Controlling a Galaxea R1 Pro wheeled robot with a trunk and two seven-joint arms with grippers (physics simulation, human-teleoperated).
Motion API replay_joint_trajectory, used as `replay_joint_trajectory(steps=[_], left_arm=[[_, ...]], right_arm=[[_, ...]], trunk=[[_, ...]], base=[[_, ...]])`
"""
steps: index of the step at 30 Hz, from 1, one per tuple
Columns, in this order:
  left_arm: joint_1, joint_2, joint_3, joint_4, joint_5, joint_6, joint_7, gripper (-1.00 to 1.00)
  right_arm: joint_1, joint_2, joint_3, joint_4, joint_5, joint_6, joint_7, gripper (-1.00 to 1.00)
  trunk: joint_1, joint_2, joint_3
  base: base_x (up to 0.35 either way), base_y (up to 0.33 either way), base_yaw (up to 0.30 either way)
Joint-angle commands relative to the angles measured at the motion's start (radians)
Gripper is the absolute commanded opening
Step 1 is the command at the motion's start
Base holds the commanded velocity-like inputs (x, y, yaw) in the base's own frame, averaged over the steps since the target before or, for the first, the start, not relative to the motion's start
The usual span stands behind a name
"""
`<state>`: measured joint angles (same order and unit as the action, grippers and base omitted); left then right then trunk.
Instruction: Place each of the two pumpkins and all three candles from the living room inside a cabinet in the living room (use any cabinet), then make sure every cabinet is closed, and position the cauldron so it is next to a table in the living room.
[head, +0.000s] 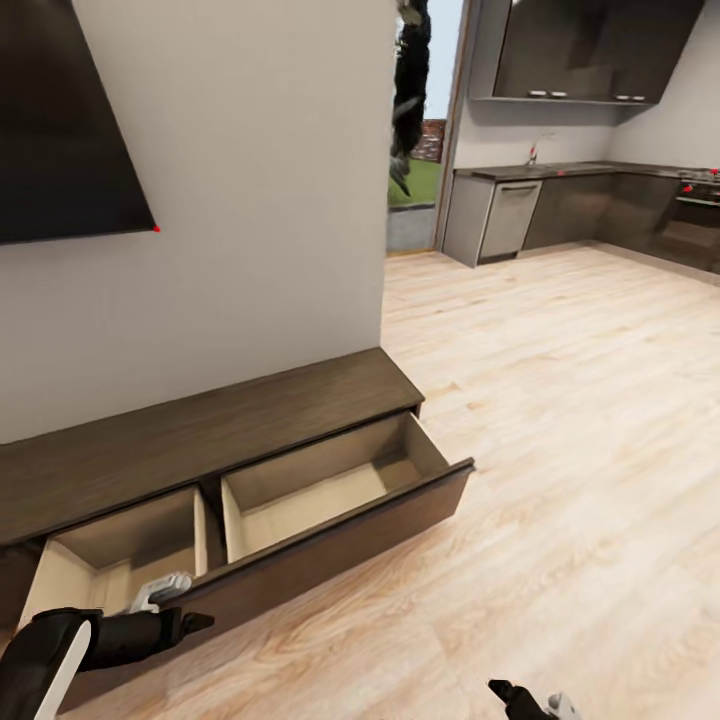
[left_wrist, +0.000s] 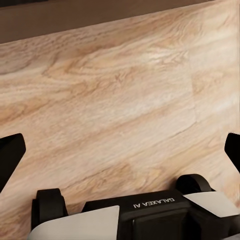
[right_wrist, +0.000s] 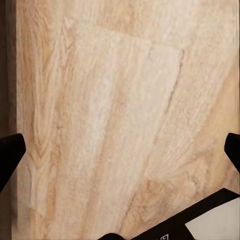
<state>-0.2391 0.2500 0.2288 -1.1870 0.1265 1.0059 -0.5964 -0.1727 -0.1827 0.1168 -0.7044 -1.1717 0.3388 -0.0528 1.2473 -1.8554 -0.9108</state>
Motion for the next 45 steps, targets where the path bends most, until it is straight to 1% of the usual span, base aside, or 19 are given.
replay_joint_trajectory(steps=[1, 26, 45], left_arm=[[0.0, 0.0, 0.001, -0.001, 0.008, 0.008, 0.003, 1.0], [0.0, -0.003, 0.001, -0.014, 0.008, 0.009, 0.003, 1.0], [0.0, -0.007, 0.001, -0.015, 0.008, 0.008, 0.005, 1.0]], right_arm=[[-0.001, -0.001, 0.004, -0.001, -0.008, 0.0, -0.006, 1.0], [-0.001, 0.004, 0.003, 0.0, -0.009, -0.003, -0.006, 1.0], [-0.001, 0.006, 0.001, 0.02, -0.009, -0.004, -0.007, 1.0]], trunk=[[0.0, 0.0, -0.001], [0.0, 0.0, -0.018], [0.0, 0.0, -0.031]], base=[[0.0, 0.0, -0.276], [0.0, 0.0, -0.269], [0.0, 0.0, -0.266]])
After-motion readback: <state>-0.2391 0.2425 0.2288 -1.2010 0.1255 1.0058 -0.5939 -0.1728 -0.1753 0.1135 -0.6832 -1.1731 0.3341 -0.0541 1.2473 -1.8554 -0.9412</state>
